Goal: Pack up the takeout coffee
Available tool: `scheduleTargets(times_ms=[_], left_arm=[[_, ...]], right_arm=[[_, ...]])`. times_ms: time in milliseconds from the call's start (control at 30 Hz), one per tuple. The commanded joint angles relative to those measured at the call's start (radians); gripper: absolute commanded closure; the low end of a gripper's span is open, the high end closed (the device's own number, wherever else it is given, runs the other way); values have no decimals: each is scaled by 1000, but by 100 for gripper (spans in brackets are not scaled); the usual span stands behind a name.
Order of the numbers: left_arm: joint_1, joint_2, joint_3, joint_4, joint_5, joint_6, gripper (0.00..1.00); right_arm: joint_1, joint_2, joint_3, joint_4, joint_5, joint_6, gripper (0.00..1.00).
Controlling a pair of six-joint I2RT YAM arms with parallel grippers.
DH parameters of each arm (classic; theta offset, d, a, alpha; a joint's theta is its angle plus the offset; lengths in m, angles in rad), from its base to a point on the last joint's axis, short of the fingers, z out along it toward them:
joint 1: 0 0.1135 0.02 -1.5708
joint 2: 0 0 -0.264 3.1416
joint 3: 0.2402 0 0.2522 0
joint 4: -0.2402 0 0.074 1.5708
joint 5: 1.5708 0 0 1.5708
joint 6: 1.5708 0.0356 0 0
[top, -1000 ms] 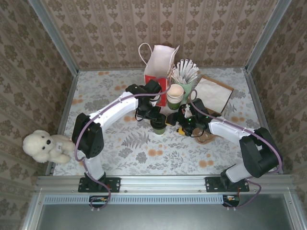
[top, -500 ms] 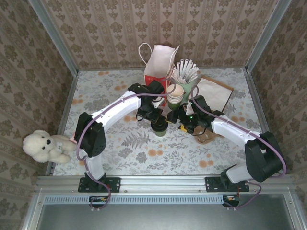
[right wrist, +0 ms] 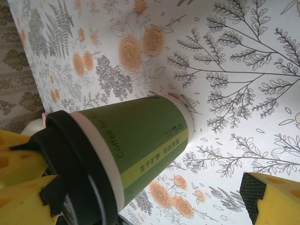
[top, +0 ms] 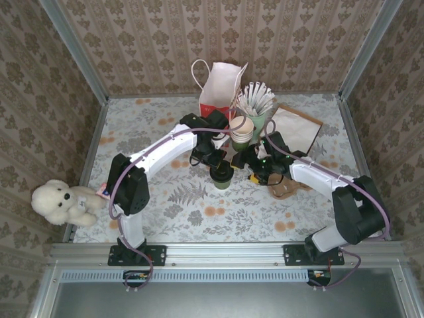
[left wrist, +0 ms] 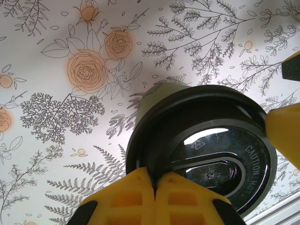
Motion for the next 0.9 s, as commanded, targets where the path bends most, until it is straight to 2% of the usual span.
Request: scheduleTargets(times_ms=[0, 167, 267, 467, 867], left_arm=[[-13, 47, -62, -31, 29, -4, 100], [-14, 77, -140, 12, 55, -31, 100], [-12, 98, -106, -30, 50, -45, 100], [-9, 88, -23, -59, 32, -33, 100], [-10, 74, -29, -31, 65, -29, 100]], right_arm=[[-2, 28, -18, -18, 20, 11, 2], [-2, 44, -66, -23, 71, 35, 1], [-1, 21, -59, -13, 65, 39, 1], [-2, -16, 65, -58, 21, -63, 1], [25, 112, 46, -14, 23, -9, 2]])
